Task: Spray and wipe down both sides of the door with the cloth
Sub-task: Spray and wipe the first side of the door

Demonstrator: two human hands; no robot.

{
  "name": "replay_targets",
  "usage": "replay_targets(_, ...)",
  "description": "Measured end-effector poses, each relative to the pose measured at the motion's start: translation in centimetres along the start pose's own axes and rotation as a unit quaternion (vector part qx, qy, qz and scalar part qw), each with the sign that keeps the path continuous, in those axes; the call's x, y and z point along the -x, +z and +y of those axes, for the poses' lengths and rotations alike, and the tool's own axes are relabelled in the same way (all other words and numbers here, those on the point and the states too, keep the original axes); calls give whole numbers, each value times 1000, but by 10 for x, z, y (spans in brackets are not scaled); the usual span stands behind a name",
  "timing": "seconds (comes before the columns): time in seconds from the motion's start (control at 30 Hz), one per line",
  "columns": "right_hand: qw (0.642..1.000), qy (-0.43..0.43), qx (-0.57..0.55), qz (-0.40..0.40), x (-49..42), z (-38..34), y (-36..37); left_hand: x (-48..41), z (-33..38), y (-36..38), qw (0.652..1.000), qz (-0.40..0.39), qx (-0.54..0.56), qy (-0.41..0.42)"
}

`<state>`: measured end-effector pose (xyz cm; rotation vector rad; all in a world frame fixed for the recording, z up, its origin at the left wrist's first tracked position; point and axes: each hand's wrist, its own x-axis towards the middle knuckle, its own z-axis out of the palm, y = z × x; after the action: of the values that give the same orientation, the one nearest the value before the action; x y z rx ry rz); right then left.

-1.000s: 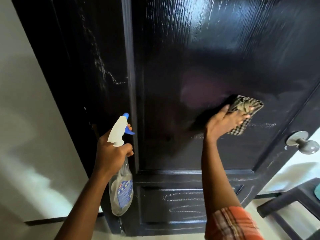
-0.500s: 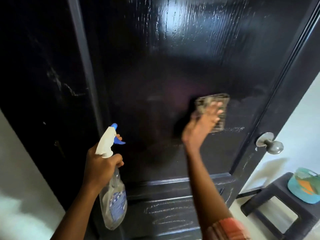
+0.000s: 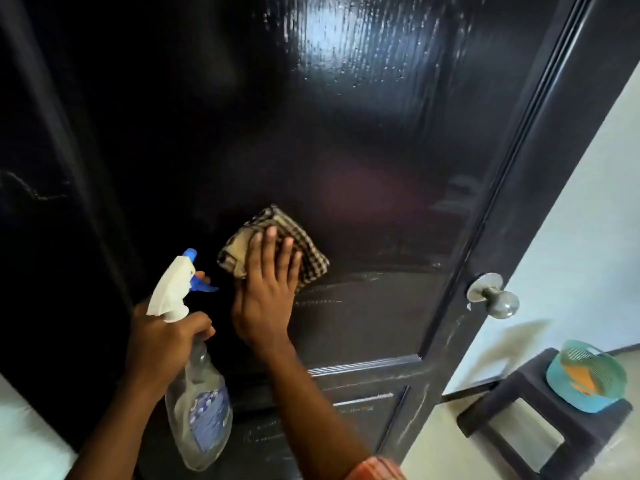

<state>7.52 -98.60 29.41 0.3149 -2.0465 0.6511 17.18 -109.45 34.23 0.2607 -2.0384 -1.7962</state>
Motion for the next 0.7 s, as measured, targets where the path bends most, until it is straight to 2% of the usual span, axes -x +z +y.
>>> replay_targets(0.07,1000,-15,-4,-18,6,10,-1,0,-1,9,1000,6,-10,-9)
replay_targets(0.13,1000,9,-1,19,-9,48,-22,2,-2,19,1000,-3,-28,-2)
replay_targets(0.27,978,165,20,123,-29,163,-75,9,-4,31,1000,-18,-11,6)
replay_targets(0.33,948,267,-40,168,-37,211,-99,12,-9,31,1000,-5,-8,-8)
replay_targets(0.4,904,358,-126,196,-37,229,-100,15,-14,31,1000,6,-7,-27)
replay_targets(0.47,893,397,-133,168,-29,207,-76,20,-18,31,1000,-2,-21,-24)
replay_targets(0.57,926,339,-121,110,8,119,-22,22,-27,23,999,0,-37,-17)
replay_targets(0.63,972,213,-97,36,43,50,9,23,-31,14,999,-1,-39,-18)
replay_targets(0.7,992,89,-73,-58,73,0,34,20,-35,3,999,13,-34,-33)
